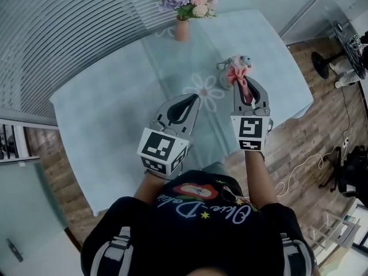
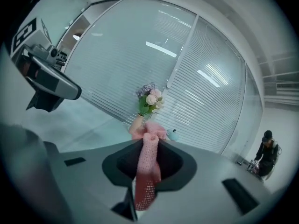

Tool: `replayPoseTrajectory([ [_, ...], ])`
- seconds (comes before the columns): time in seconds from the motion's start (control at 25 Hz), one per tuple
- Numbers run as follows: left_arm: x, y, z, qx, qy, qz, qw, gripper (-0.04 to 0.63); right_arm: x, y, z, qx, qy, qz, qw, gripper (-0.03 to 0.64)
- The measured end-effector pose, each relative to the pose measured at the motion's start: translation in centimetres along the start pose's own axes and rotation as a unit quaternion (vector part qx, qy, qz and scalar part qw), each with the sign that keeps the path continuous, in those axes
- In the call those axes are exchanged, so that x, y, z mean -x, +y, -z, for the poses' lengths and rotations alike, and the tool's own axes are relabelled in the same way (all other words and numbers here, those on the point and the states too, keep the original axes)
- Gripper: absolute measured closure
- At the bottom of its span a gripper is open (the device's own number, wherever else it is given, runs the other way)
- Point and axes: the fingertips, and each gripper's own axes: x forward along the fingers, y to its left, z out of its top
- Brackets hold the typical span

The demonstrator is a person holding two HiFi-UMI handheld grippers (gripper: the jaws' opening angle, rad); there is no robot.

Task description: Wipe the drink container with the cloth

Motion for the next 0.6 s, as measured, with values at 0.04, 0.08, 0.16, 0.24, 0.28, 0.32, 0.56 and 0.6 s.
replayPoseTrajectory([
  [0.04, -0.1, 0.0, 0.0, 0.003, 0.000, 0.001, 1.0000, 0.591, -0.3, 0.0, 0.1, 0.006, 0.002, 0.003, 1.000, 0.554],
  [0.08, -0.2, 0.0, 0.0, 0.005, -0.001, 0.002, 1.0000, 0.591, -0.6, 0.0, 0.2, 0.010, 0.003, 0.005, 1.000, 0.554],
  [0.16, -0.4, 0.1, -0.1, 0.006, -0.002, 0.002, 1.0000, 0.591, -1.1, 0.0, 0.5, 0.015, 0.007, 0.006, 1.000, 0.554],
  [0.24, -0.6, 0.2, 0.0, 0.005, 0.000, 0.002, 1.0000, 0.591, -1.5, 0.0, 0.9, 0.016, 0.010, 0.005, 1.000, 0.554],
  [0.28, -0.6, 0.3, 0.1, 0.005, 0.002, 0.001, 1.0000, 0.591, -1.6, 0.0, 1.1, 0.016, 0.011, 0.005, 1.000, 0.554],
  [0.32, -0.7, 0.4, 0.2, 0.005, 0.003, 0.000, 1.0000, 0.591, -1.8, 0.1, 1.2, 0.018, 0.012, 0.005, 1.000, 0.554],
  [0.56, -0.4, 0.8, 0.4, 0.004, 0.010, -0.011, 0.9999, 0.591, -2.2, 0.8, 1.9, 0.033, 0.013, -0.002, 0.999, 0.554],
  [0.6, -0.4, 0.8, 0.4, 0.004, 0.010, -0.013, 0.9999, 0.591, -2.4, 1.0, 2.2, 0.033, 0.016, -0.006, 0.999, 0.554],
])
